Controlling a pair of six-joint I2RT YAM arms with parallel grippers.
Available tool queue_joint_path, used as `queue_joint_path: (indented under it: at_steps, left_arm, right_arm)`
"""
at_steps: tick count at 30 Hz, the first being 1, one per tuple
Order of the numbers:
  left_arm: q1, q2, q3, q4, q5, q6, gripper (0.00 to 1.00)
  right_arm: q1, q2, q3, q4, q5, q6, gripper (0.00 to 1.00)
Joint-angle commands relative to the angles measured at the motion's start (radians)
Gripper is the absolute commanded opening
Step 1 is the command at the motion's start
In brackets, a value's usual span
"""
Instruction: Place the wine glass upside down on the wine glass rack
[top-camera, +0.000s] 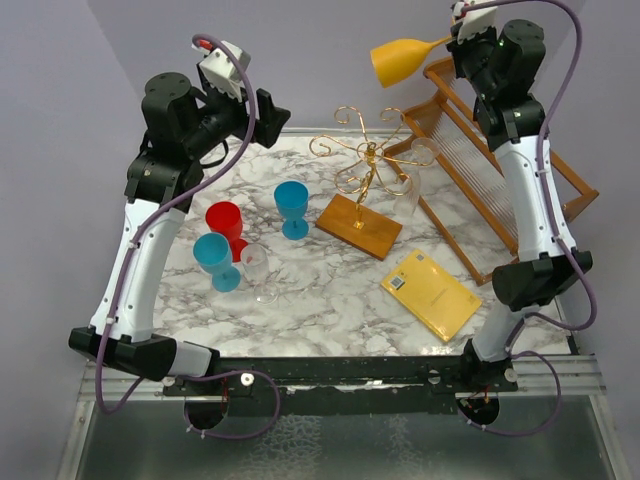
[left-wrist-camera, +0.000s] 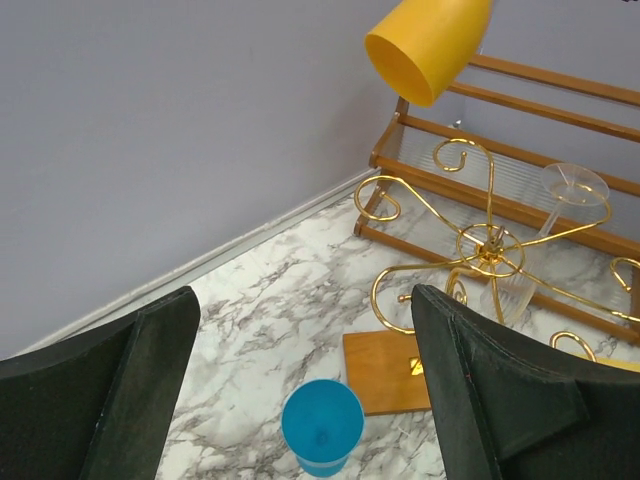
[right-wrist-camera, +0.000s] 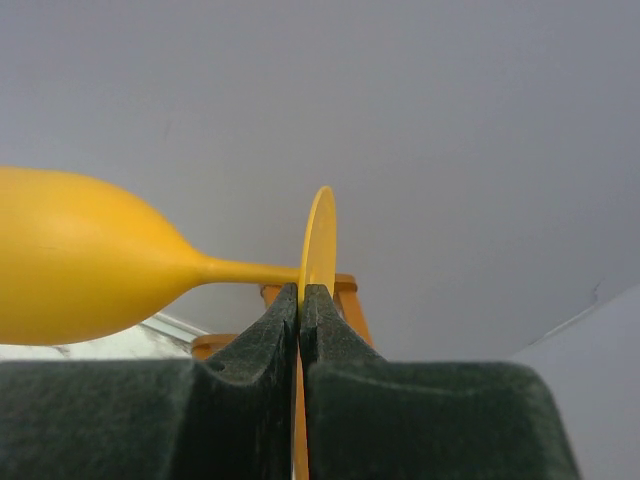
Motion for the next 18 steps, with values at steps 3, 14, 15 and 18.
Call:
queue_joint_path:
  at_steps: [3, 14, 15, 18]
  left_arm:
    - [0.012, -0.049, -0.029, -0.002, -0.058, 0.061, 0.91]
    - [0.021, -0.057, -0.032, -0.013, -0.060, 0.098, 0.91]
    - [0.021, -0.058, -0.032, -0.013, -0.058, 0.100, 0.91]
    - [0.023, -0.058, -0.035, -0.014, -0.057, 0.106, 0.91]
  right_arm:
    - [0.006, 0.059, 0.048, 0.068, 0.006, -0.276, 0.01]
    - [0.015, 0.050, -0.076, 0.118, -0.215, -0.594, 0.01]
    - [0.015, 0.051, -0.083, 0.118, -0.238, -0.619, 0.01]
    - [0.017, 0.053, -0.095, 0.115, -0.300, -0.683, 0.01]
